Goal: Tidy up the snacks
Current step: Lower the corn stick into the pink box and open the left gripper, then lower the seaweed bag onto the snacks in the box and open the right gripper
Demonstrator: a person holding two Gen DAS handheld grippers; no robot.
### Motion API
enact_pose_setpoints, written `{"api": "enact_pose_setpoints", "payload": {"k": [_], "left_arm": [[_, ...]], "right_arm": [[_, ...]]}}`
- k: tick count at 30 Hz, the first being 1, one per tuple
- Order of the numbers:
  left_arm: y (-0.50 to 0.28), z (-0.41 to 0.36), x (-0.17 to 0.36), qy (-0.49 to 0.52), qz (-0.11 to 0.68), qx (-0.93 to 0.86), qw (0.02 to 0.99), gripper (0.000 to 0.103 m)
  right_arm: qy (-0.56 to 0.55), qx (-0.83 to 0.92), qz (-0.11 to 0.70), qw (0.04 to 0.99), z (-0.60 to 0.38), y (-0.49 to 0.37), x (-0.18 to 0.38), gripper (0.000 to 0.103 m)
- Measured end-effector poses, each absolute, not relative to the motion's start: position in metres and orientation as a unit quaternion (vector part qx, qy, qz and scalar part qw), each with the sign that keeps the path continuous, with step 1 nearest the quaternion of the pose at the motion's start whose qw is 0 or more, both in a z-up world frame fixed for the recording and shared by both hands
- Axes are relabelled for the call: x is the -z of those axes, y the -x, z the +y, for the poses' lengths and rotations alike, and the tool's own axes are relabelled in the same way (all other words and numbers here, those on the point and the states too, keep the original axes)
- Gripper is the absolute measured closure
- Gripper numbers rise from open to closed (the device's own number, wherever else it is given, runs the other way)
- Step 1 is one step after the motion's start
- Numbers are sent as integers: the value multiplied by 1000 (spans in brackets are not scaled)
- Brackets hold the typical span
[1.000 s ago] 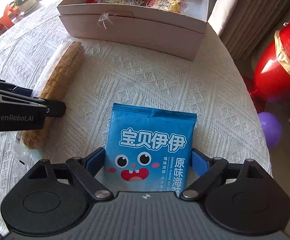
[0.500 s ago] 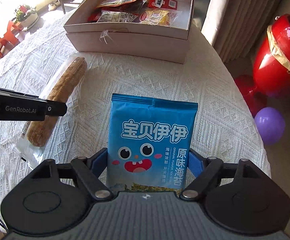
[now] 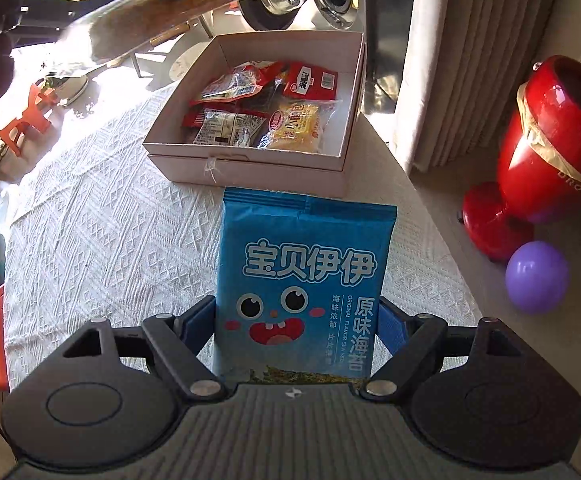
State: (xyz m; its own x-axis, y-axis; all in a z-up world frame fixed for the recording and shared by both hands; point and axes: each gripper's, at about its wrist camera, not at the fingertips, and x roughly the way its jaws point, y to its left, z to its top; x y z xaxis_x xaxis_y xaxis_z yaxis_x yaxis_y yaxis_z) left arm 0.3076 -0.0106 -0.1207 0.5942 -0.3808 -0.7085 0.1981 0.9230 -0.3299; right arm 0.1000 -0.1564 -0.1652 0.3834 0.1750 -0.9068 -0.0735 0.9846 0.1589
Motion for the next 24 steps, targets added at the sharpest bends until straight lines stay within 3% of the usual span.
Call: {"api": "enact_pose_setpoints", "payload": {"k": [9, 14, 19, 24], "left_arm": [[-232, 57, 140, 126, 472, 121, 864, 68], [-193, 82, 130, 172, 474, 116, 856, 83], [-178, 85, 116, 138, 466, 116, 866, 85], [-176, 86, 114, 122, 465, 89, 872, 88]], "right_arm": [[-35, -73, 499, 863, -155, -130, 127, 21], [-69, -87, 484, 868, -142, -205, 92, 20], [-59, -78, 499, 861, -119, -276, 105, 16], [-31, -61, 504, 861, -111, -287, 122, 16]]}}
